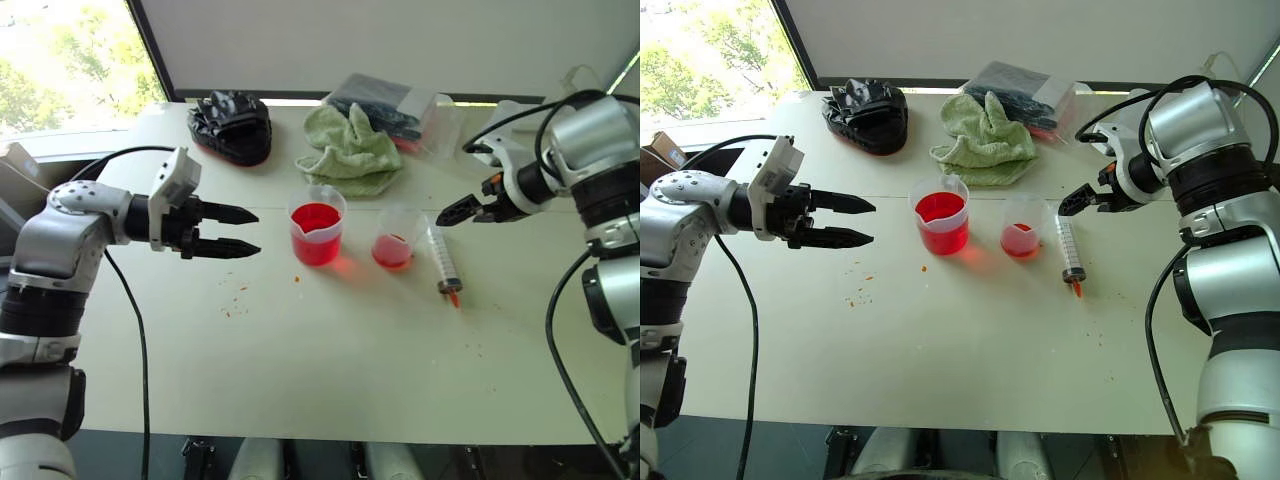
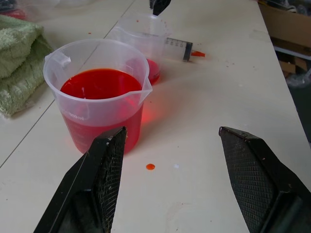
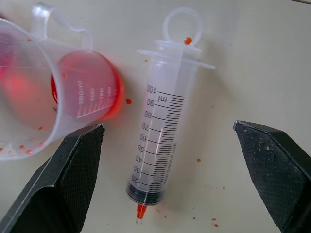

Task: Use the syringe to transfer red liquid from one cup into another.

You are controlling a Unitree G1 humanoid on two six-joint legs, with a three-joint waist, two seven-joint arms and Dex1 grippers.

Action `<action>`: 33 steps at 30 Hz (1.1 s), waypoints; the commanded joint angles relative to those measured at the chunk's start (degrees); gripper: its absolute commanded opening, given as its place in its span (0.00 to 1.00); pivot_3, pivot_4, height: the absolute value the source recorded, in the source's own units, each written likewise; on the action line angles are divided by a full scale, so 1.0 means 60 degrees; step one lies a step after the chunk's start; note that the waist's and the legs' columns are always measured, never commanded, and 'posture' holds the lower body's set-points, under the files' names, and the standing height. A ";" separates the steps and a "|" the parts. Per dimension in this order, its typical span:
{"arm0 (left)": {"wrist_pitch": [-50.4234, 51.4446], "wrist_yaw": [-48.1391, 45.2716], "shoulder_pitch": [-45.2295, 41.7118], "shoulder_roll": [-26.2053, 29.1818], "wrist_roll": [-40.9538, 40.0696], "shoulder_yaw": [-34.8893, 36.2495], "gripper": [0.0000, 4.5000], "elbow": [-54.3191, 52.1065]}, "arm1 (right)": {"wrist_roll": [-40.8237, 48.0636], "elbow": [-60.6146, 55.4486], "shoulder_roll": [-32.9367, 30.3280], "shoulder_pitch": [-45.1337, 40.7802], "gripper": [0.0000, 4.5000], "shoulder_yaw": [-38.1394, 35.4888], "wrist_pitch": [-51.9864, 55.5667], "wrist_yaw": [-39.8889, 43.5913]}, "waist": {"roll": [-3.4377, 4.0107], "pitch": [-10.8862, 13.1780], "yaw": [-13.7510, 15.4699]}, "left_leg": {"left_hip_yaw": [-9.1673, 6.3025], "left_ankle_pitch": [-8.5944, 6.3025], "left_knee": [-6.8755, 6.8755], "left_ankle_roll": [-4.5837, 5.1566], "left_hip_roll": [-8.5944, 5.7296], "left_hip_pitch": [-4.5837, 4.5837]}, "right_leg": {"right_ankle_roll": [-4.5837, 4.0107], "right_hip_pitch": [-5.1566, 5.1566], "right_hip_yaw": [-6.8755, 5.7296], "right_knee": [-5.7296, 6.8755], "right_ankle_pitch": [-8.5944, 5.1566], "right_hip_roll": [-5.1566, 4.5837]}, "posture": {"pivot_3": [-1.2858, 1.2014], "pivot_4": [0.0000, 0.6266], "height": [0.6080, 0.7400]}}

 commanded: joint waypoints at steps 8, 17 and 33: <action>-0.0074 0.0282 0.0101 0.0162 -0.0149 0.0518 0.71 -0.0509 | 0.0474 -0.0241 0.0394 0.0313 0.99 -0.0026 0.0357 -0.1103 | 0.0000 0.0000 -0.0046 | 0.0008 -0.0002 0.0033 0.0004 -0.0008 -0.0012 | 0.0000 -0.0026 0.0002 0.0054 0.0000 -0.0009 | 0.52 0.24 0.78; 0.0045 0.0574 0.0358 0.0214 -0.0235 0.0734 0.71 -0.0924 | 0.0432 0.0549 0.1132 0.0479 0.99 -0.0565 -0.0056 -0.2164 | 0.0000 0.0000 -0.0041 | 0.0008 -0.0002 0.0033 0.0004 -0.0008 -0.0013 | 0.0000 -0.0028 0.0003 0.0057 0.0000 -0.0008 | 0.52 0.24 0.78; 0.0229 0.1119 0.0666 0.0297 -0.0450 0.0875 0.71 -0.1451 | 0.0184 0.1463 0.1990 0.0605 0.99 -0.0890 -0.0773 -0.3275 | -0.0001 -0.0001 -0.0268 | 0.0006 -0.0002 0.0031 0.0003 -0.0006 -0.0012 | 0.0000 -0.0025 0.0002 0.0059 0.0000 -0.0007 | 0.52 0.24 0.78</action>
